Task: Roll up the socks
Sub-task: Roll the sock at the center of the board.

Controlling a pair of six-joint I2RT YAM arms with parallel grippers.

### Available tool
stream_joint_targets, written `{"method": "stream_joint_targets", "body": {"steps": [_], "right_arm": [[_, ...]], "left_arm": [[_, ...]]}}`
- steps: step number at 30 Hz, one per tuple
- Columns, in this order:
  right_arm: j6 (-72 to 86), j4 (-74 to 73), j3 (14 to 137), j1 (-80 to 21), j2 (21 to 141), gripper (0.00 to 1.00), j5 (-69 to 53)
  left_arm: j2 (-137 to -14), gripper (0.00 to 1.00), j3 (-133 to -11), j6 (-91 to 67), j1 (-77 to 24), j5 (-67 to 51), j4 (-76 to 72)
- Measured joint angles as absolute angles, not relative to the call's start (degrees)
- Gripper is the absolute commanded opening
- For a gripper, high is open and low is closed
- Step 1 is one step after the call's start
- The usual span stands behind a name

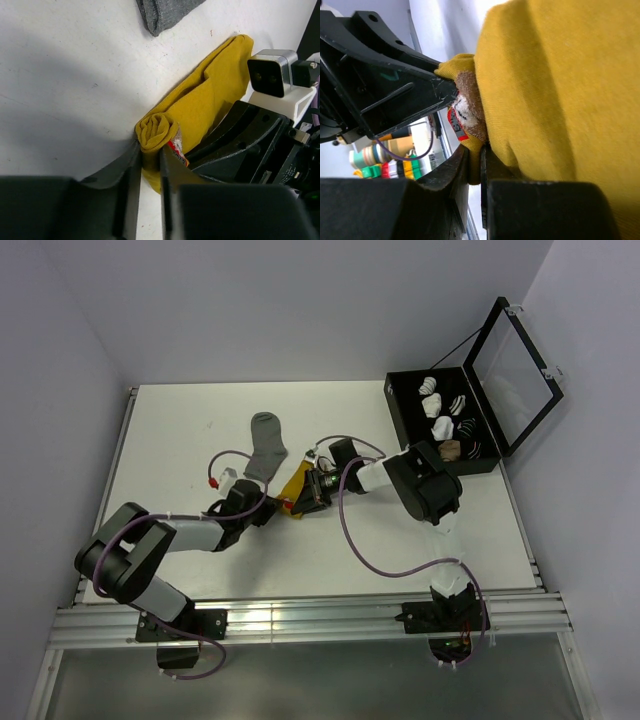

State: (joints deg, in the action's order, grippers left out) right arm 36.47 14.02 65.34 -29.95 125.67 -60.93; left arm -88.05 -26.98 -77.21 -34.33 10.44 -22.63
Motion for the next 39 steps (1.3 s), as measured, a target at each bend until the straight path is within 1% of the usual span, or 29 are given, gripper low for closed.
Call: {"method": "stream_joint_targets", "body": {"steps": [1,2,3,6,7,9,16,19,23,29,39], "right_arm": [[36.0,13.8,65.3,-30.0,125.4,0.21,-60.6],[35.6,13.4,65.3,-30.0,125.1,0.25,-60.2],[35.0,13.0,65.1,-30.0,124.5,0.33,-59.6],[32.9,11.8,63.7,-30.2,121.8,0.4,-57.0],[32.1,11.3,63.1,-30.2,120.6,0.49,-55.8],[30.3,10.0,61.3,-30.3,117.4,0.53,-53.1],[21.8,5.1,56.8,-32.3,104.2,0.55,-37.0],[17.9,4.9,55.5,-35.4,99.6,0.55,-28.6],[12.0,6.7,53.0,-42.1,95.2,0.55,-17.1],[5.4,11.1,49.4,-49.7,94.5,0.56,-6.8],[-2.0,16.1,49.0,-53.1,97.0,0.58,1.1]], "left_arm": [[-88.1,0.09,-27.2,-77.2,-34.3,10.4,-22.5],[-88.1,0.04,-27.3,-77.3,-34.3,10.4,-22.3],[-88.1,0.0,-27.6,-77.1,-34.3,10.4,-22.0],[-88.4,0.0,-28.8,-76.5,-34.3,10.3,-20.6],[-88.5,0.0,-29.2,-76.0,-34.3,10.2,-19.9],[-88.5,0.0,-30.1,-75.3,-34.3,10.1,-18.4],[-88.5,0.0,-33.7,-72.2,-34.3,10.1,-12.1],[-88.5,0.0,-34.8,-71.2,-34.3,9.9,-10.0],[-88.5,0.0,-36.0,-69.9,-34.3,9.7,-7.8],[-88.6,0.0,-36.7,-69.1,-34.3,9.3,-6.5],[-88.7,0.0,-37.0,-68.3,-34.3,8.6,-6.1]]}}
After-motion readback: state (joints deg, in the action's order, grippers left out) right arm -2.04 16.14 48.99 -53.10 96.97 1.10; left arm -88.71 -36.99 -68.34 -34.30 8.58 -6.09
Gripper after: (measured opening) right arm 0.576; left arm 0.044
